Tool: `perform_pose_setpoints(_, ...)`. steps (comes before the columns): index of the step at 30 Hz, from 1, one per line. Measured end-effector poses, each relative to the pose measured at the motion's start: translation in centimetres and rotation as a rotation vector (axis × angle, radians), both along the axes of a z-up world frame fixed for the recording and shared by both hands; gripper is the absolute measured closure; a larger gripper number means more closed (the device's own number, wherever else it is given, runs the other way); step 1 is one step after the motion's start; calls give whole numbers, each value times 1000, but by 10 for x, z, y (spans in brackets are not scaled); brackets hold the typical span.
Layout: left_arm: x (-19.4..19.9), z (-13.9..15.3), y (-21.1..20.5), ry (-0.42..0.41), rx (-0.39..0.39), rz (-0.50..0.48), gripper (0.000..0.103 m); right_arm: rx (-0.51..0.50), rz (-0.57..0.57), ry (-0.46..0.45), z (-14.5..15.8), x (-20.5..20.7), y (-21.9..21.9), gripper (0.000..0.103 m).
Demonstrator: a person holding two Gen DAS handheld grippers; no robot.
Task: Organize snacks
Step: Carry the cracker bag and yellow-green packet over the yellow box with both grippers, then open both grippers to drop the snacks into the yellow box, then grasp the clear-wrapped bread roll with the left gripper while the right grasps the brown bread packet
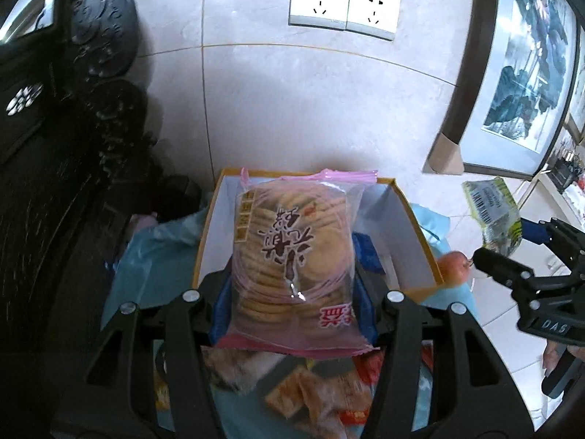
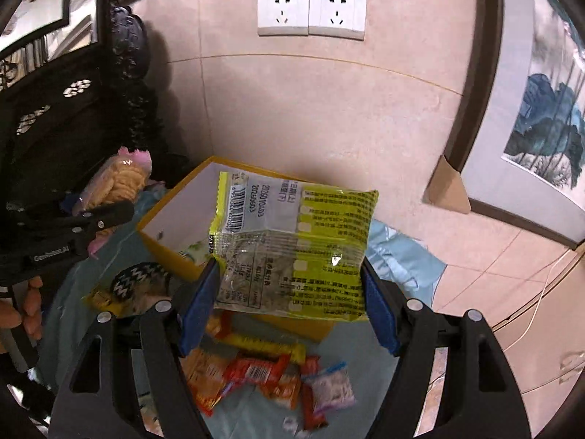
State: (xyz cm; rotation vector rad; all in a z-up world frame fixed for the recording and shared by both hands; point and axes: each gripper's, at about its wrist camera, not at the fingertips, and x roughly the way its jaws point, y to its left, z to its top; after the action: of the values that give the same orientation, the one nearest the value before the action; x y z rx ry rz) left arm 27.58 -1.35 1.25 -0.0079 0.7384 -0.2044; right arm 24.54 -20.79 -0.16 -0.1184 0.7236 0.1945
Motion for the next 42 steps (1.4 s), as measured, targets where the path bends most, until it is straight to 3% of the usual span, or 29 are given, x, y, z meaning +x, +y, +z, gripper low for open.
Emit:
perform_pose_setpoints(3, 32, -6, -6, 4, -10, 1, 46, -9, -19, -30, -5, 27, 1, 25)
perform_pose_setpoints(5, 48, -14, -7, 25, -8, 30, 20, -63, -60, -5, -12, 45, 5, 12)
perform_pose_setpoints(9, 45, -21, -3, 21, -8, 38, 18, -117, -34, -19, -20, 44, 13, 12)
perform_pose_setpoints(13, 30, -25, -3, -2, 62, 25, 15, -39, -47, 15, -24, 33, -1, 12)
perform_pose_setpoints(17, -2, -25, 1, -4, 37, 23, 15, -12, -53, 26, -27, 7, -10, 12)
perform_pose_setpoints(22, -62, -55, -2, 47, 14, -22, 15, 0, -64, 77, -57, -42, -17, 12)
perform_pose_setpoints(27, -138, -113, -12, 160, 16, -153, 15, 10, -40, 148, -103, -97, -19, 12)
perform_pose_setpoints(34, -233, -164, -27, 202, 101, -353, 15, 37, -43, 232, -145, -147, -32, 12)
perform_pose_setpoints(39, -246, -175, -41, 233, 67, -355, 15, 46, -53, 245, -152, -155, -29, 12)
perform_pose_setpoints(42, -249, -193, -53, 244, 135, -350, 15, 40, -44, 255, -157, -154, -22, 12)
